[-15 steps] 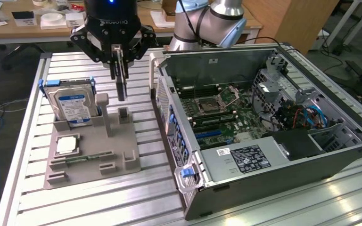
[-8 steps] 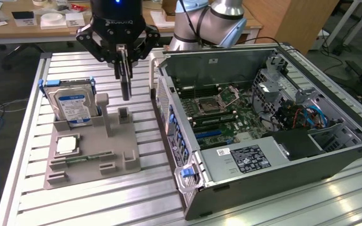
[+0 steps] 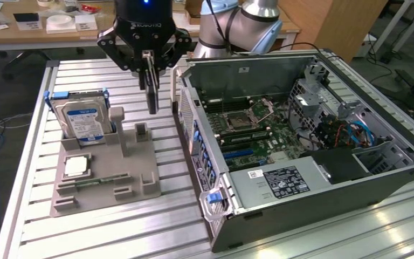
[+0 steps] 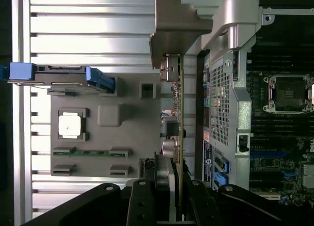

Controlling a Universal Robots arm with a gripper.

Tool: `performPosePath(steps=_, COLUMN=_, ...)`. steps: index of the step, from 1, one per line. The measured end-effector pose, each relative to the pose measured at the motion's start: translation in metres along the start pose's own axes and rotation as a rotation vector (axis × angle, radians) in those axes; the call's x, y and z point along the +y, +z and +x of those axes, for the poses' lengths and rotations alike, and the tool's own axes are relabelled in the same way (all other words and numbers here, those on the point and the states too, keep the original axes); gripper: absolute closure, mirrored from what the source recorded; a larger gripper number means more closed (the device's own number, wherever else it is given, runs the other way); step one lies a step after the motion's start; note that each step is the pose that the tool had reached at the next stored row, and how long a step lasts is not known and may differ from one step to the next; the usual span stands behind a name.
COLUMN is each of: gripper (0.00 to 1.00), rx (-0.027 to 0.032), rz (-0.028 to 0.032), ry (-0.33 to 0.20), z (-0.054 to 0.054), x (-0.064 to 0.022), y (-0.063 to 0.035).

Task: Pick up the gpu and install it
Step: 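Pick up the gpu and move the gpu toward the slot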

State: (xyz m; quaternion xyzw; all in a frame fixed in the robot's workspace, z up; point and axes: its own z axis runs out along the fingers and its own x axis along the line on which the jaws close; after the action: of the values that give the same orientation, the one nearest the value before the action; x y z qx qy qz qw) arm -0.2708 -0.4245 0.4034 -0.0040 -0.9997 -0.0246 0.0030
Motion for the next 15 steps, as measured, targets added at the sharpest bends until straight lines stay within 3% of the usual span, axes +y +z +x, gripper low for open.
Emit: performPosePath(steps=15, gripper=0.72, rx=0.0000, rz=0.0000, ry=0.000, z=-0.030, x=0.0002, y=0.0000)
